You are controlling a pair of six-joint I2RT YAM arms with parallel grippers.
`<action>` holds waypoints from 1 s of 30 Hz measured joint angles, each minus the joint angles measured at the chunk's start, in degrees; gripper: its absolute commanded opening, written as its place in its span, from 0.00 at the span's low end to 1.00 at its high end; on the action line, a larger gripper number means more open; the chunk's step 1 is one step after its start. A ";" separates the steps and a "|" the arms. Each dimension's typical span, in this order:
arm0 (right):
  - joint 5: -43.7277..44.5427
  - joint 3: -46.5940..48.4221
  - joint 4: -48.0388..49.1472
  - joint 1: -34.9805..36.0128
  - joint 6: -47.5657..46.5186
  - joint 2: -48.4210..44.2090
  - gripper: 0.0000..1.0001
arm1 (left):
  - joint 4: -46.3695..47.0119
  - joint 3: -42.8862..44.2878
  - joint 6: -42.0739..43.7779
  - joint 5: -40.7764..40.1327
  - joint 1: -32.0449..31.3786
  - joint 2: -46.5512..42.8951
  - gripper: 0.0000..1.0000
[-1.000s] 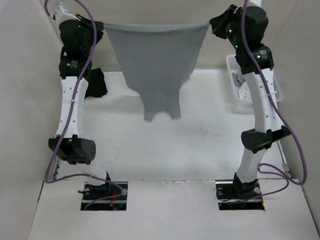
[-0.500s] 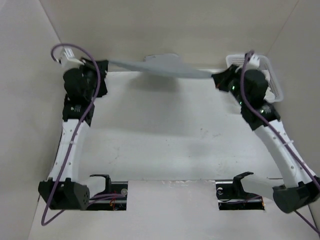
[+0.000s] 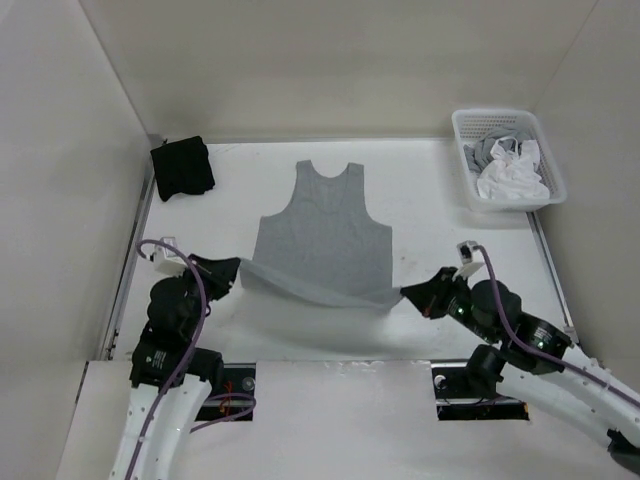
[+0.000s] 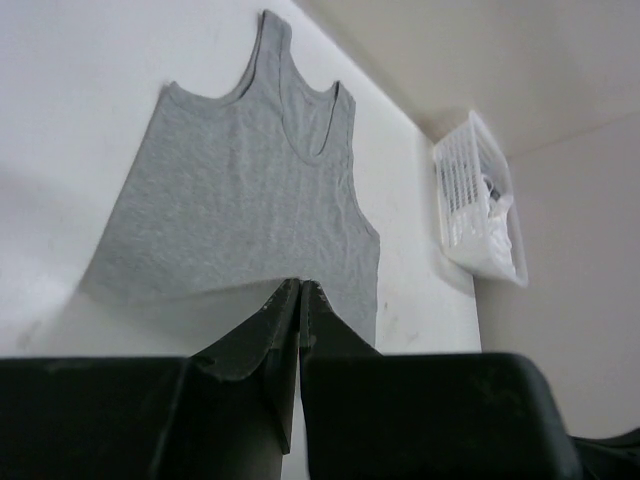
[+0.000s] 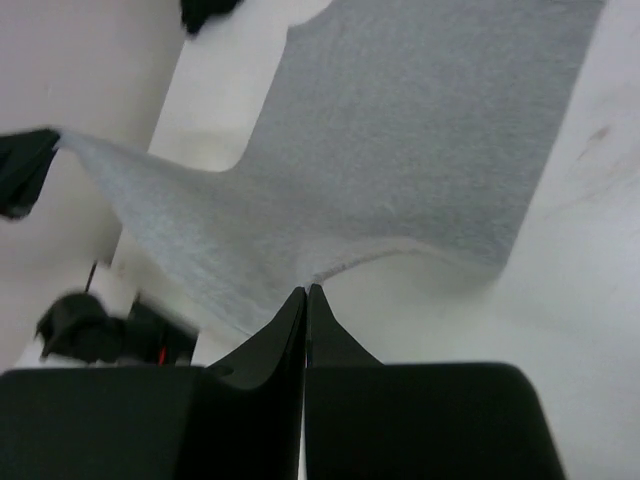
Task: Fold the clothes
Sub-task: Flatten the tank top out, then fold the tank top
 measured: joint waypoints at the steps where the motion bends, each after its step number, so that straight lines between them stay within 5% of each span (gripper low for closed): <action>1: 1.16 -0.22 -2.01 3.87 1.97 -0.39 0.00 | -2.95 -0.44 -0.63 0.02 -0.87 -2.25 0.01; 8: 7.76 -4.13 -14.47 22.43 16.22 1.79 0.00 | -21.40 -0.63 -5.46 -0.90 -3.48 -13.16 0.01; 12: 10.73 -4.17 -16.02 23.12 17.77 5.92 0.00 | -20.87 0.24 -5.84 -1.75 -3.02 -9.46 0.01; 16: 10.03 -1.14 -8.92 9.11 11.41 15.37 0.00 | -10.69 0.42 -5.51 -4.33 -2.12 3.78 0.01; 21: 1.51 6.91 7.58 -13.25 2.73 31.58 0.00 | 9.09 4.28 -5.01 -8.79 -0.24 30.82 0.01; 27: -9.73 27.23 20.76 -28.87 -2.10 58.25 0.00 | 25.42 25.11 -3.91 -10.03 1.60 66.25 0.01; 30: -13.53 41.22 22.29 -32.44 -3.61 71.89 0.00 | 28.81 38.25 -3.45 -10.25 2.47 80.26 0.10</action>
